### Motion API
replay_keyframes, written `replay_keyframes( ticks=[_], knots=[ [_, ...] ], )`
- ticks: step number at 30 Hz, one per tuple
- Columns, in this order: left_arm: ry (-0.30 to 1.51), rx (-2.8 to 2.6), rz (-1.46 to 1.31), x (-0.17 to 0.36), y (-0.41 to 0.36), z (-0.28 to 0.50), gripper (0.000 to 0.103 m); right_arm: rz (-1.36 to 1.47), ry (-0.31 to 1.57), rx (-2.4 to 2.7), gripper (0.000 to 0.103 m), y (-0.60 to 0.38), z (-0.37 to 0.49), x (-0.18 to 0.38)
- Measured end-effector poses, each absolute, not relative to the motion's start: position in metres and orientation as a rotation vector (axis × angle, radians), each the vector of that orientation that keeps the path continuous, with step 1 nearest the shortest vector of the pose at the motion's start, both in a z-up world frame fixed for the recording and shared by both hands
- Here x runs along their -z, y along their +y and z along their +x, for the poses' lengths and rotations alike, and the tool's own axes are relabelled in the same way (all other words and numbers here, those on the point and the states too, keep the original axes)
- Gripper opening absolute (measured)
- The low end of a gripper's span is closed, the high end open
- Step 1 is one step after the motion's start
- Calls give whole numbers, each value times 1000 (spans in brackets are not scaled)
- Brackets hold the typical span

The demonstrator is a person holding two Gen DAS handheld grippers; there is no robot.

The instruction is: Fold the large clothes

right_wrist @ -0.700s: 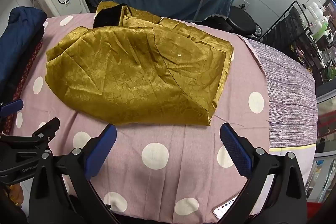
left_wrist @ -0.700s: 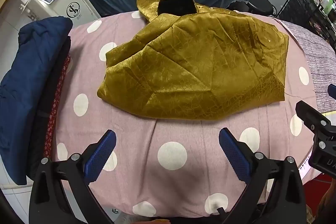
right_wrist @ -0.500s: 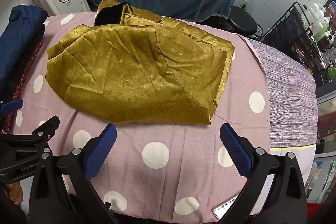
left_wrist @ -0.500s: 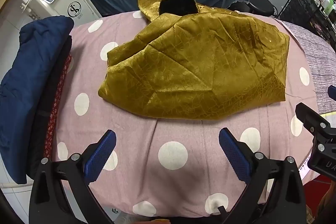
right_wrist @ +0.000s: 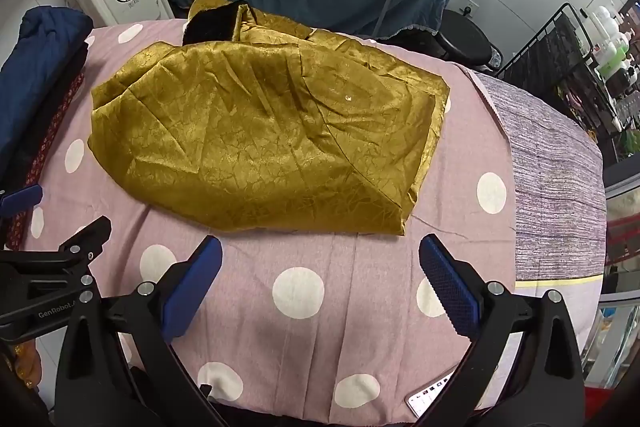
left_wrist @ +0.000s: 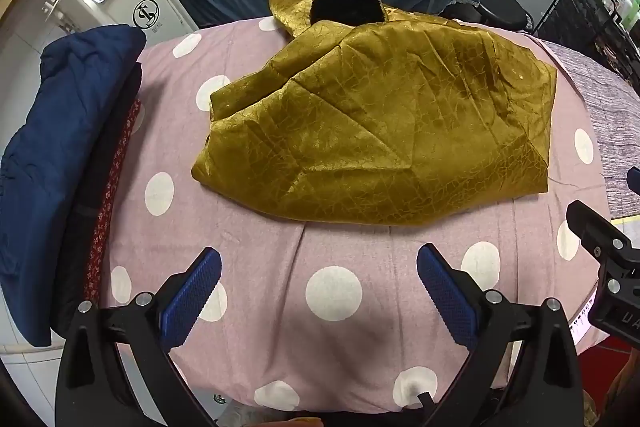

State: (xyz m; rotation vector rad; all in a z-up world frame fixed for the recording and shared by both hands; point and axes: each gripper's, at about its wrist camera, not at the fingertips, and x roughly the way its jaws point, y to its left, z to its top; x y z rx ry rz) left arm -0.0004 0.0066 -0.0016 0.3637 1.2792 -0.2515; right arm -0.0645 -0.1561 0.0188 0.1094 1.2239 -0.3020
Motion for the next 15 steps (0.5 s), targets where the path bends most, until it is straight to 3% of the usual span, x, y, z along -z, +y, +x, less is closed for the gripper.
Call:
replay_keyframes(
  ticks=[15],
  knots=[
    [1290,259,364,5,8,-2,96,103,1237,287,97,-151,-65,-11]
  ],
)
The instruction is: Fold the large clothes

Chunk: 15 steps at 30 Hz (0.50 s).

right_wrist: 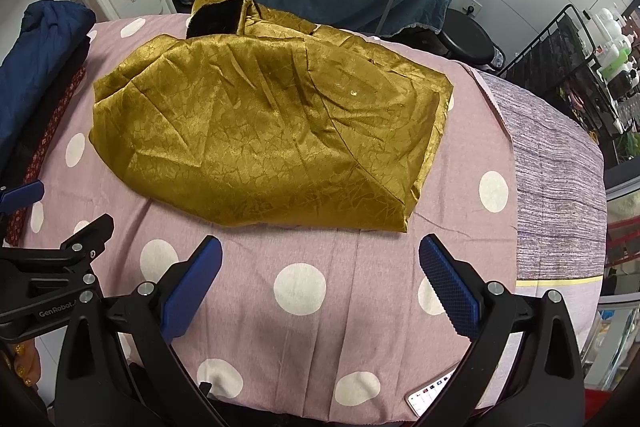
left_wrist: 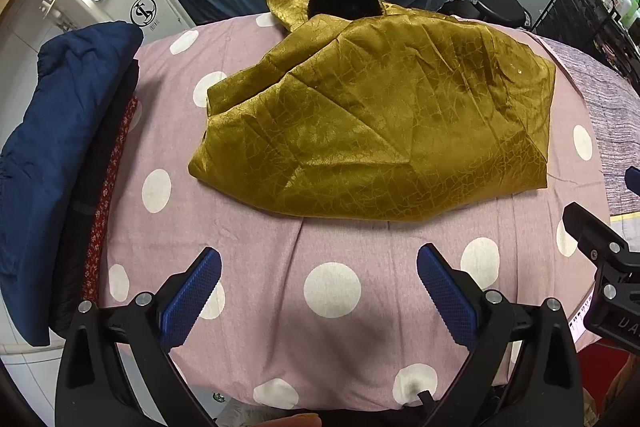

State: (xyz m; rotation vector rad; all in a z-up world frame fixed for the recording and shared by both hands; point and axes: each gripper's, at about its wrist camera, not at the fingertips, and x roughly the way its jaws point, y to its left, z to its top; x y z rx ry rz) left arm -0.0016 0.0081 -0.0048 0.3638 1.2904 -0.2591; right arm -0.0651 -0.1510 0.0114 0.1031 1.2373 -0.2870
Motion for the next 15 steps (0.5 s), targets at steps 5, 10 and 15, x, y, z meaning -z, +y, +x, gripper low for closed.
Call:
replay_keyframes(
  ticks=[5,10,15],
  knots=[
    [1294,267,359,6,9,-3,96,103,1244,282,97,-151,-65,-10],
    [1295,272,361,7,8,-3,96,103,1244,282,97,-151,-65,-10],
    [1304,283,357,8,8,-3,96,102,1245,282,97,-151,-64,-10]
  ],
)
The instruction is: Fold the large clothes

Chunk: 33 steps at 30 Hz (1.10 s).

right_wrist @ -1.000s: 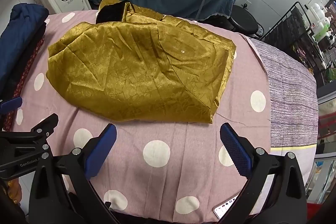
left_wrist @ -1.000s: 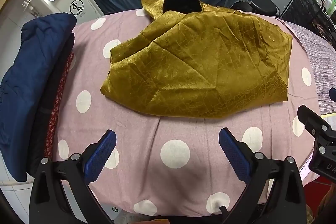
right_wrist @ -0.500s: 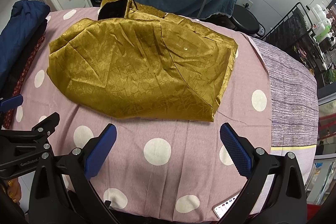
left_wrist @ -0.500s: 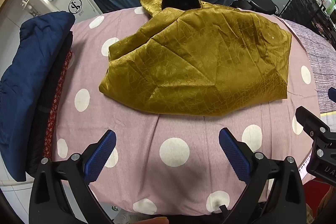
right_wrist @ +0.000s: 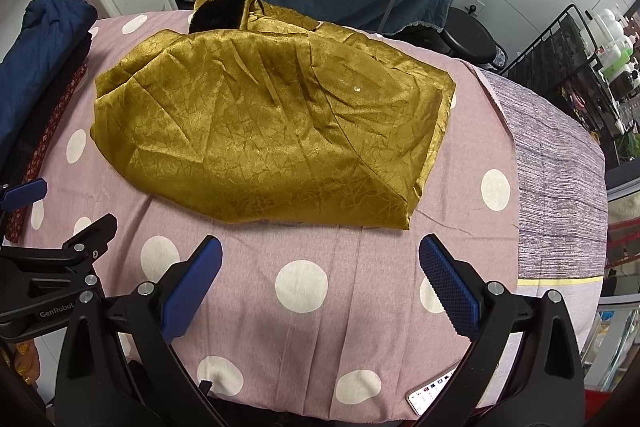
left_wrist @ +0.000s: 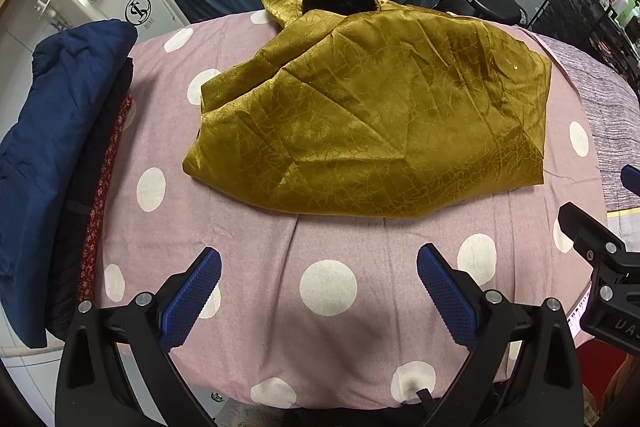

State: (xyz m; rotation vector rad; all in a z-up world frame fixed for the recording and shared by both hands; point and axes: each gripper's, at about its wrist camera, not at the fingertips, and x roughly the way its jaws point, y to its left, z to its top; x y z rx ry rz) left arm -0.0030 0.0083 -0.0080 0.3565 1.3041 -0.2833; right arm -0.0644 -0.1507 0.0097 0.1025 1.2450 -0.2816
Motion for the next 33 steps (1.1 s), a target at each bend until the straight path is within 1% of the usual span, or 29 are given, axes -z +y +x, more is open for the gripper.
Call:
replay_keyframes(
  ticks=[33],
  knots=[
    [1326,258,352,14,13,-3,96,95,1264,273,97,-147,-67,-6]
  ],
)
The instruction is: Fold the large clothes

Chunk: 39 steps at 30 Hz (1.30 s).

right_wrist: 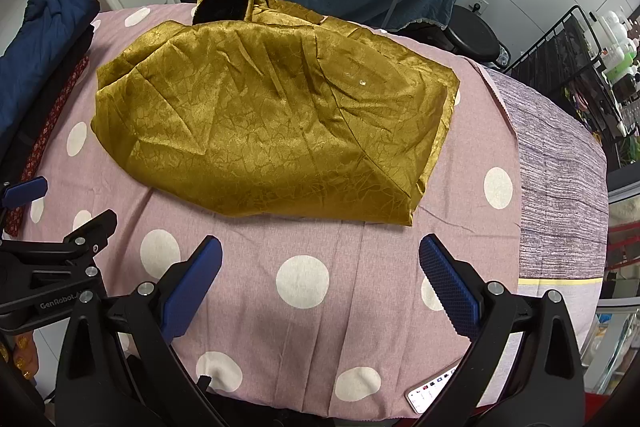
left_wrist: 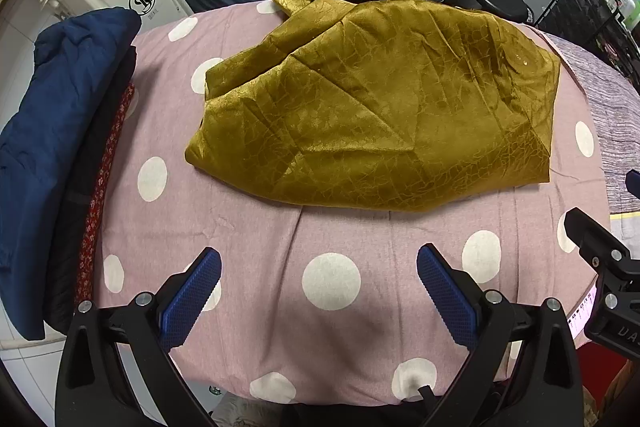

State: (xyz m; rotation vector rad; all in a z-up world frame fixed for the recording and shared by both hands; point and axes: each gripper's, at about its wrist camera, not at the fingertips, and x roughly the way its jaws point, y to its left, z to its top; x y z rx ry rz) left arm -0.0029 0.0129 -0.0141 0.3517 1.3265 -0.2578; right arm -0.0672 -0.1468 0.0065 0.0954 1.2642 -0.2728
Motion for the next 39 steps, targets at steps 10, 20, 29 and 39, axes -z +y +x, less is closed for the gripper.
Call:
replay_keyframes(
  ticks=[10,20,29,39],
  knots=[
    [1335,254,354,16,12,-2,96,93,1266,273,97,-146,-67,-6],
    [1350,246,355,20,13,-1,96,88,1279,267,97,-145,-67,-3],
    [1363,241,357,24,13,0,96,98,1294,263,97,-148,-64,1],
    [1410,207,351,39,25,-7,96,195,1253,151,97,-154,-71,22]
  ],
)
